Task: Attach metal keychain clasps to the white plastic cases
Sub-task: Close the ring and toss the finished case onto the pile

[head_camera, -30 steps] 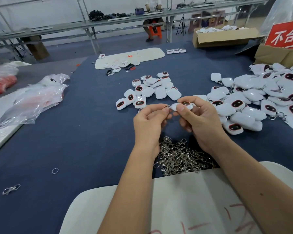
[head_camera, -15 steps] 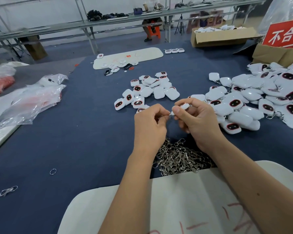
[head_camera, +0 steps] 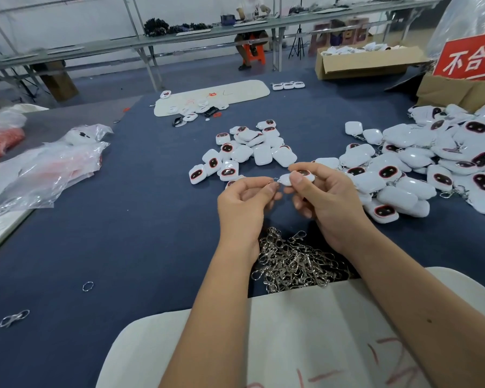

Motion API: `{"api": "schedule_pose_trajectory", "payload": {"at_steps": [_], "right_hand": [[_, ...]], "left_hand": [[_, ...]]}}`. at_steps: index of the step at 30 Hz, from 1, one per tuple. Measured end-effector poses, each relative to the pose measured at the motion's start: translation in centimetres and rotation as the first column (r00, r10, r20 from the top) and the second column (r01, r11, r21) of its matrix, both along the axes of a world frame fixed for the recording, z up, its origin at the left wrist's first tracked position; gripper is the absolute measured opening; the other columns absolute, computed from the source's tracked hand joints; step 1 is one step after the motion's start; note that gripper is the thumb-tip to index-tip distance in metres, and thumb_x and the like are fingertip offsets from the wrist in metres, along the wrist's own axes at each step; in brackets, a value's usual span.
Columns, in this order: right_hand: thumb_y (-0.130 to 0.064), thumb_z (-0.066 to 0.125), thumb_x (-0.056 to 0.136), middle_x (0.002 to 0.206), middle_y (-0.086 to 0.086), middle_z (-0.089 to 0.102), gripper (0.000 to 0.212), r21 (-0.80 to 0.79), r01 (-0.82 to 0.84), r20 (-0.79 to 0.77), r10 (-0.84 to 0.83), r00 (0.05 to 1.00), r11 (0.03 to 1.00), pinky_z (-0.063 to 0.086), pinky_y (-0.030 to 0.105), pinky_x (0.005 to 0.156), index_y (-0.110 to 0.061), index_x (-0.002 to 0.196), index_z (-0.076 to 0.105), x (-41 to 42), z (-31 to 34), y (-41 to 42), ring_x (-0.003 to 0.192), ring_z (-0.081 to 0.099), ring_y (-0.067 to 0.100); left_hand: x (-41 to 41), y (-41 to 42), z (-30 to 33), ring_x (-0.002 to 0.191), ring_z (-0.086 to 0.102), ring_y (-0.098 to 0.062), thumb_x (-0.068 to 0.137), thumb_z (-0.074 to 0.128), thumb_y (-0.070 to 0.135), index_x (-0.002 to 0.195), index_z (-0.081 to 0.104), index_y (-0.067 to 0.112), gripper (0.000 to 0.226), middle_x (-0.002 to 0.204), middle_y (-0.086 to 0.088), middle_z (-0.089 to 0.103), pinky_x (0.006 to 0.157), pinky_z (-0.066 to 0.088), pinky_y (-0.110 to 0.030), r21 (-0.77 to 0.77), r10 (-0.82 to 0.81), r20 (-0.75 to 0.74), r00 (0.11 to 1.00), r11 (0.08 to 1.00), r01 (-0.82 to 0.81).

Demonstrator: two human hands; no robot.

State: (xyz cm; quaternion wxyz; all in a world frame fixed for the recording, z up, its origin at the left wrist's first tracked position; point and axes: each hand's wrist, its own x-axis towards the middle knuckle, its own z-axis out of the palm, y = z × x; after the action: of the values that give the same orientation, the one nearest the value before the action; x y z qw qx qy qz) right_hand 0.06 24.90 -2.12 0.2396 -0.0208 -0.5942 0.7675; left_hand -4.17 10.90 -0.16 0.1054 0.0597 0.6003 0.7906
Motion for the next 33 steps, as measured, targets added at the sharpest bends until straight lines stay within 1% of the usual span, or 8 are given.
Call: {"api": "schedule_pose_trajectory", "payload": {"at_steps": [5,7,13,19,23,26,29,33], "right_hand": [[-0.032,0.079,0.088,0.082,0.012,0.073,0.02,-0.005,-0.016,0.03,0.016,0.999,1.0,0.04,0.021,0.045,-0.019,0.103,0.074,0.0,-0.1,0.1,0.054,0.055,0.013],[-0.031,0.078,0.09,0.08,0.012,0.073,0.011,0.012,-0.014,0.04,0.014,0.999,1.0,0.04,0.022,0.045,-0.022,0.096,0.077,-0.1,-0.1,0.0,0.053,0.055,0.013],[-0.043,0.082,0.082,0.074,0.01,0.071,0.024,0.06,0.054,0.057,-0.057,0.997,0.997,0.038,0.022,0.044,-0.023,0.094,0.077,0.0,-0.1,-0.1,0.052,0.054,0.013],[-0.033,0.081,0.089,0.067,0.005,0.066,0.018,0.097,0.147,0.055,-0.153,0.987,0.984,0.037,0.022,0.042,-0.017,0.096,0.074,0.2,0.0,-0.1,0.05,0.052,0.014],[-0.025,0.081,0.09,0.062,0.0,0.063,0.024,0.119,0.406,0.047,-0.413,0.909,0.906,0.041,0.023,0.046,-0.015,0.108,0.068,0.1,0.1,0.0,0.047,0.05,0.014],[-0.028,0.079,0.091,0.071,-0.01,0.067,0.049,0.188,0.609,0.055,-0.627,0.777,0.771,0.052,0.029,0.065,-0.022,0.133,0.055,0.3,0.1,0.2,0.058,0.061,0.013],[-0.024,0.072,0.095,0.076,-0.021,0.067,0.045,0.281,0.634,0.029,-0.667,0.745,0.72,0.056,0.034,0.07,-0.021,0.136,0.052,0.4,0.3,0.1,0.062,0.065,0.015],[-0.015,0.069,0.096,0.075,-0.007,0.066,0.014,0.521,0.442,0.003,-0.519,0.855,0.73,0.057,0.04,0.066,-0.021,0.108,0.066,0.3,0.3,-0.7,0.06,0.064,0.022]], "left_hand": [[0.2,0.1,0.3,0.069,0.069,-0.01,0.087,0.076,-0.005,0.089,0.073,0.008,0.014,0.071,-0.003,0.073,0.065,0.053,-0.02,0.033,0.026,0.002,1.0,0.999,-0.026],[0.2,0.0,0.3,0.067,0.069,-0.01,0.087,0.075,-0.005,0.085,0.073,0.012,0.017,0.068,0.001,0.073,0.067,0.054,-0.021,-0.043,0.069,-0.072,0.995,0.996,-0.072],[0.0,-0.1,-0.1,0.068,0.067,-0.009,0.085,0.076,0.003,0.075,0.074,0.025,0.024,0.071,0.005,0.072,0.062,0.049,-0.015,-0.4,0.053,-0.407,0.912,0.887,-0.23],[0.2,-0.1,-0.1,0.084,0.067,-0.006,0.088,0.073,0.003,0.088,0.075,0.021,0.018,0.084,0.014,0.073,0.079,0.054,-0.022,-0.492,-0.075,-0.545,0.835,0.835,-0.247],[0.1,-0.7,-0.6,0.141,0.033,-0.017,0.092,0.071,0.024,0.137,0.06,0.029,0.047,0.143,0.004,0.054,0.115,0.032,-0.03,-0.749,-0.185,-0.573,0.798,0.513,-0.419],[-0.3,-1.2,-0.8,0.156,0.011,-0.026,0.098,0.063,0.037,0.155,0.041,0.027,0.062,0.166,-0.001,0.027,0.125,0.018,-0.038,-0.861,-0.198,-0.436,0.878,0.377,-0.342],[-0.5,-1.3,-1.0,0.139,0.041,-0.024,0.095,0.069,0.031,0.14,0.057,0.022,0.047,0.148,0.002,0.052,0.114,0.035,-0.039,-0.825,-0.178,-0.465,0.867,0.443,-0.351],[-0.3,-1.3,-0.7,0.097,0.061,-0.013,0.086,0.076,0.018,0.097,0.067,0.026,0.017,0.098,0.01,0.067,0.086,0.052,-0.036,-0.712,-0.057,-0.505,0.861,0.593,-0.377]]}}
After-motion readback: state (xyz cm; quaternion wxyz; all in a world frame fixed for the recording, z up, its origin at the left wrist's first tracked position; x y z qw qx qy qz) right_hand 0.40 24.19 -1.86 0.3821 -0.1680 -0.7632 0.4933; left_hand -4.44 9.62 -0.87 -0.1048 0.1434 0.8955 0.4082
